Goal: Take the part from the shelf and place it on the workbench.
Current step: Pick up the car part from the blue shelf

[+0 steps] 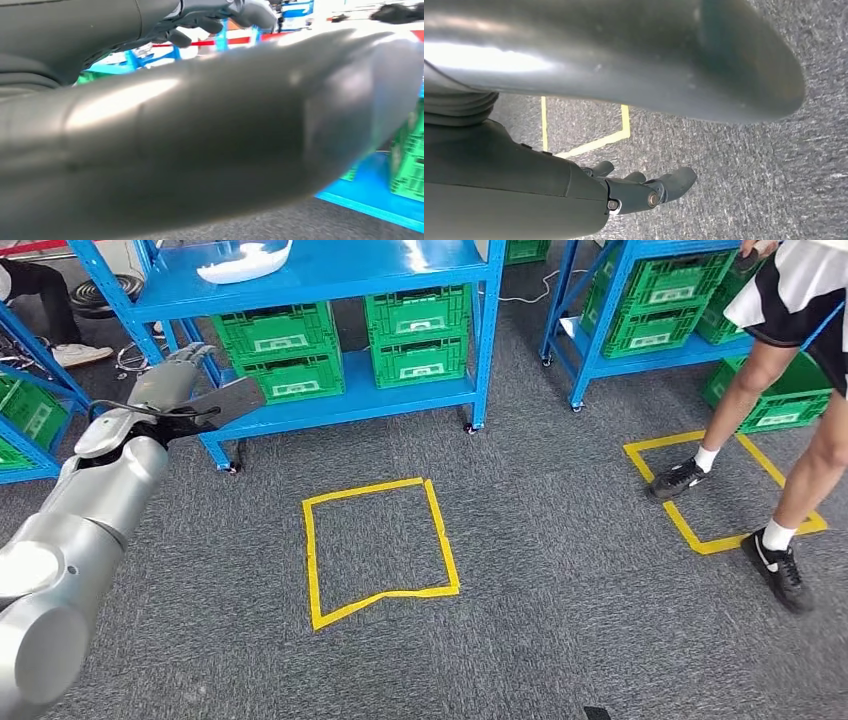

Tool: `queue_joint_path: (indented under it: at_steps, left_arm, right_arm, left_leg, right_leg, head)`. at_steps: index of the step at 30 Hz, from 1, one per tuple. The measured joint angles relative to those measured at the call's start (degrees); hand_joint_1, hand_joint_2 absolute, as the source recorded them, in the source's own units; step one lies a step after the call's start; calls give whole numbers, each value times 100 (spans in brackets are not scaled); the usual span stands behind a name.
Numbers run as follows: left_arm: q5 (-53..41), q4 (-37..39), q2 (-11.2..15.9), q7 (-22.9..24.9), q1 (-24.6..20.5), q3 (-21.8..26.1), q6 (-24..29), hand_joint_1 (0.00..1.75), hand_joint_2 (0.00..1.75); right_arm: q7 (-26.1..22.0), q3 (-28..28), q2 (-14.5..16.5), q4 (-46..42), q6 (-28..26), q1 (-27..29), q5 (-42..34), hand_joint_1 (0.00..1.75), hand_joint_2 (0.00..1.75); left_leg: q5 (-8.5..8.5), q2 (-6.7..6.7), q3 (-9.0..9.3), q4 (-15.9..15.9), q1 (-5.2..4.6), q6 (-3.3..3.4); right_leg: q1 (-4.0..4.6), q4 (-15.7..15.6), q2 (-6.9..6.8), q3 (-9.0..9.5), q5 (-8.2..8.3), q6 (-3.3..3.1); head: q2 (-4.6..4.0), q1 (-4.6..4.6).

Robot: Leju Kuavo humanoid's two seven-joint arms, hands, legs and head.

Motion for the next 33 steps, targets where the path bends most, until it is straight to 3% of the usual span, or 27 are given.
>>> queue_joint_path:
  at_steps: [2, 5, 7, 8, 10, 12, 16, 18, 20, 22, 23, 26, 27, 30, 31, 33]
  left_arm:
    - [13, -9, 2, -1, -14, -24, 0, 0, 0]
    - [25, 5, 10, 5, 10, -48, 0, 0, 0]
    - [24, 16, 10, 15, 59, -55, 3, 0, 0]
    - [22, 16, 11, 24, 73, -61, 8, 0, 0]
    - [14, 16, 17, 42, 76, -96, 22, 0, 0]
    - [-3, 18, 32, 74, 71, -145, 33, 0, 0]
    - [-16, -1, 40, 119, 53, -219, 62, 0, 0]
    - [-17, -8, 38, 126, 22, -254, 67, 0, 0]
    - [-17, -3, 30, 129, 23, -281, 68, 0, 0]
    - [-16, 9, 22, 135, 68, -296, 68, 0, 0]
    - [-15, 15, 22, 142, 84, -299, 69, 0, 0]
    - [2, 24, 33, 163, 84, -330, 79, 0, 0]
    - [11, 25, 42, 173, 81, -349, 85, 0, 0]
    - [24, 20, 81, 219, 73, -421, 102, 0, 0]
    - [25, 14, 91, 241, 65, -440, 104, 0, 0]
    - [26, 9, 114, 287, 48, -465, 102, 0, 0]
  right_arm:
    - [3, -3, 0, 2, 0, -3, 0, 0, 0]
    - [16, -8, 0, 2, 0, -6, -1, 0, 0]
    - [25, -9, 0, 3, 0, 8, -2, 0, 0]
    - [26, -10, 0, 3, 0, 13, -2, 0, 0]
    - [29, -10, 8, 9, 0, 16, 2, 0, 0]
    - [42, -11, 16, 23, -1, -5, 10, 0, 0]
    - [71, -12, 12, 32, -2, -14, 29, 0, 0]
    - [76, -12, 13, 32, -2, -35, 34, 0, 0]
    - [80, -12, 10, 32, -3, -46, 36, 0, 0]
    - [87, -12, 2, 33, -4, -33, 43, 0, 0]
    - [91, -12, 0, 33, -4, -24, 50, 0, 0]
    - [92, -12, 2, 39, -5, -11, 78, 0, 0]
    - [95, -12, 3, 43, -8, -14, 90, 0, 0]
    - [105, -12, 4, 48, -21, -22, 110, 0, 0]
    - [103, -12, 4, 48, -26, -23, 110, 0, 0]
    - [96, -13, 4, 48, -33, -31, 109, 0, 0]
  left_leg:
    - [-75, -8, -175, 339, 11, -41]
    - [-373, -18, -873, 1355, 5, -55]
    - [-346, -21, -1145, 1502, -8, -15]
    - [-156, -24, -1141, 1289, -24, 28]
    - [397, -42, -980, 587, -84, 154]
    - [645, -57, -837, 108, -148, 247]
    - [609, -63, -603, -108, -143, 324]
    - [560, -63, -470, -159, -107, 366]
    - [470, -64, -382, -161, -99, 383]
    - [354, -68, -273, -141, -86, 361]
    - [286, -69, -213, -120, -73, 342]
    - [56, -64, -48, -24, -42, 242]
    - [-3, -62, -19, -3, -48, 199]
    - [-34, -63, -14, 64, -67, 89]
    - [5, -63, -77, 189, -62, 60]
    - [9, -59, -416, 728, -50, 6]
  right_leg:
    - [-5, -17, 26, 90, -42, -81]
    - [17, -25, 72, 206, -149, -148]
    - [50, -25, 103, 325, -247, -167]
    - [69, -26, 115, 404, -303, -172]
    - [101, -31, 129, 559, -417, -171]
    - [92, -62, 144, 636, -497, -126]
    - [71, 42, 112, 695, -511, -10]
    - [59, 525, 81, 402, -566, 33]
    - [39, 1169, 67, -100, -746, 93]
    - [21, 1365, 58, -439, -823, 146]
    - [14, 1215, 50, -478, -719, 163]
    - [5, 258, -5, -294, -8, 175]
    - [11, 73, -23, -250, 148, 145]
    - [26, 30, -26, -207, 172, -4]
    - [19, 18, -20, -170, 149, -44]
    - [0, -17, -3, -70, 92, -109]
  head:
    - [0, -14]
    - [0, -20]
    - [0, -21]
    - [0, -20]
    - [0, -12]
    - [0, 3]
    - [0, 12]
    - [0, 14]
    - [0, 19]
    - [0, 19]
    - [0, 18]
    - [-1, 19]
    - [-1, 19]
    - [0, 1]
    - [0, -7]
    - [0, -17]
